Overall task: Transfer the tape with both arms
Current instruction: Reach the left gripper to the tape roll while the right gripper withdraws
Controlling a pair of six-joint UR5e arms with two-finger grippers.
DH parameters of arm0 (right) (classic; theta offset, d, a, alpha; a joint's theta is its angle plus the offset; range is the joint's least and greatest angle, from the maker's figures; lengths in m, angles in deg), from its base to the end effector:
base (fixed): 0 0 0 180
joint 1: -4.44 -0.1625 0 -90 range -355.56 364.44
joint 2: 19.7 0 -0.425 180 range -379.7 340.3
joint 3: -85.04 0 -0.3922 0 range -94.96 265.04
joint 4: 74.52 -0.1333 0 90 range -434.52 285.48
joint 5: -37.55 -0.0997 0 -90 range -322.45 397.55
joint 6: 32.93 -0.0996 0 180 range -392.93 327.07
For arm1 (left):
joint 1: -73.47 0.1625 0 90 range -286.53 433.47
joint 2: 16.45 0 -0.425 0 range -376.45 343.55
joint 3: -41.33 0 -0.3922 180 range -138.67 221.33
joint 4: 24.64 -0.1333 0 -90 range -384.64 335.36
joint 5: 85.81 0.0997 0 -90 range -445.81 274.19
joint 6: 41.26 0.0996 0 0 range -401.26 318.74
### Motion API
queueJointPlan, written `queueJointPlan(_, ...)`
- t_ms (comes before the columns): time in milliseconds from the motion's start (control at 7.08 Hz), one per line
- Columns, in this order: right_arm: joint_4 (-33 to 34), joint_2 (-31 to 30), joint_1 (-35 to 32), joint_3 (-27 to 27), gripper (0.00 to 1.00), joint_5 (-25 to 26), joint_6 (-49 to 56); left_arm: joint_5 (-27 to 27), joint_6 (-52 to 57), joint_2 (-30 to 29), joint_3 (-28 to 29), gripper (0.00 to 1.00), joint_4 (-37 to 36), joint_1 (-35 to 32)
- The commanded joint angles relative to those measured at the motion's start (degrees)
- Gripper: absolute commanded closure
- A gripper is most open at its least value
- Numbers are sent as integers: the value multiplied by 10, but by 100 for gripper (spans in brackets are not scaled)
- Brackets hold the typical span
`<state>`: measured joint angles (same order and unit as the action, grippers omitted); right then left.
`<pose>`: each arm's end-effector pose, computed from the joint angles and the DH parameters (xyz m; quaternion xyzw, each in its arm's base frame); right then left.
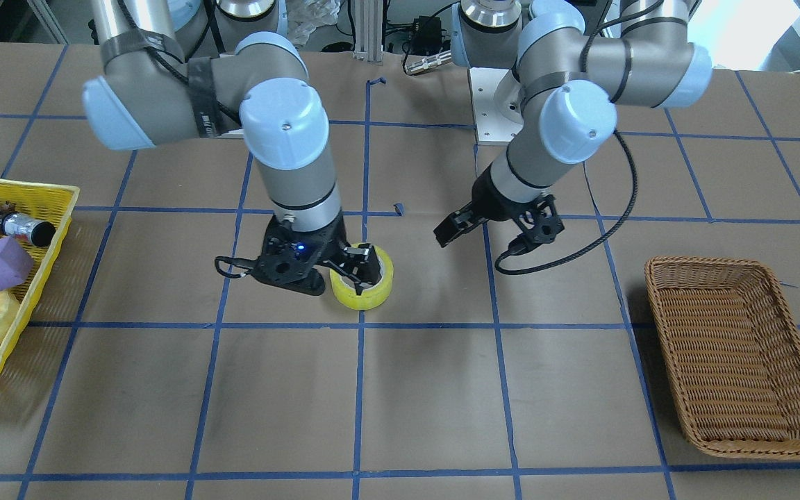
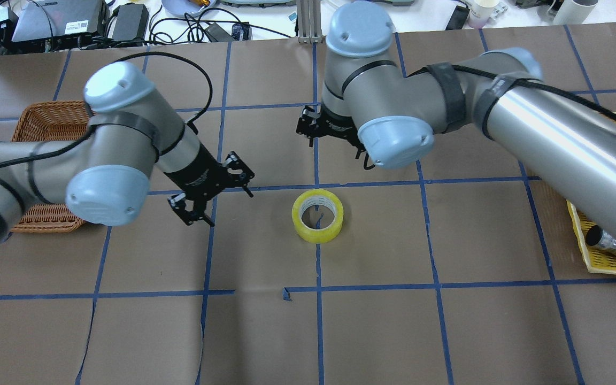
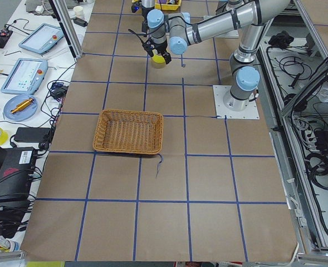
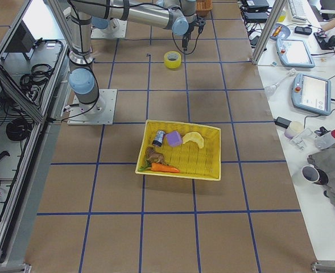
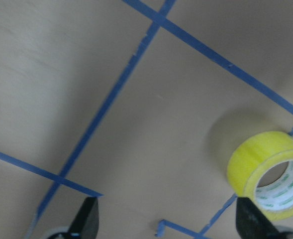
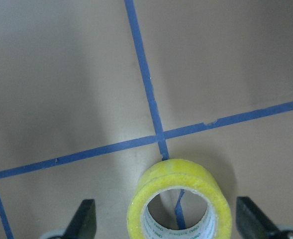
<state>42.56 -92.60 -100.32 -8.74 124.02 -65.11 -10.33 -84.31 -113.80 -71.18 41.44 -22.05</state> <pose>0.2880 -0.5459 0.3409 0.1495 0.9868 -0.0373 0.0497 -0.2041 -0.4662 0.2825 0.3249 -0.9359 -0.0988 0.0939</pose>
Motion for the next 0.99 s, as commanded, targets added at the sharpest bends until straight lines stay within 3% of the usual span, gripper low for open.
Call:
queueJointPlan(0, -85, -63, 115, 1, 0, 1, 130, -11, -180, -103, -3, 3, -175, -90)
queueJointPlan(283, -166, -115, 169, 1, 0, 9, 228, -6, -189, -156, -2, 3, -212, -117)
queueJointPlan(424, -189, -130, 165, -1, 0, 23, 224, -12, -207, -165, -1, 12, -210, -120)
queueJointPlan(565, -200, -124, 165, -3, 0, 14, 233, -35, -206, -162, -1, 99, -205, -120)
queueJointPlan(707, -200, -123, 164, 3, 0, -6, 237, -35, -196, -159, 10, 100, -204, -119)
queueJointPlan(848, -208, -124, 166, -1, 0, 8, 240, -24, -137, -152, 36, 100, -196, -114)
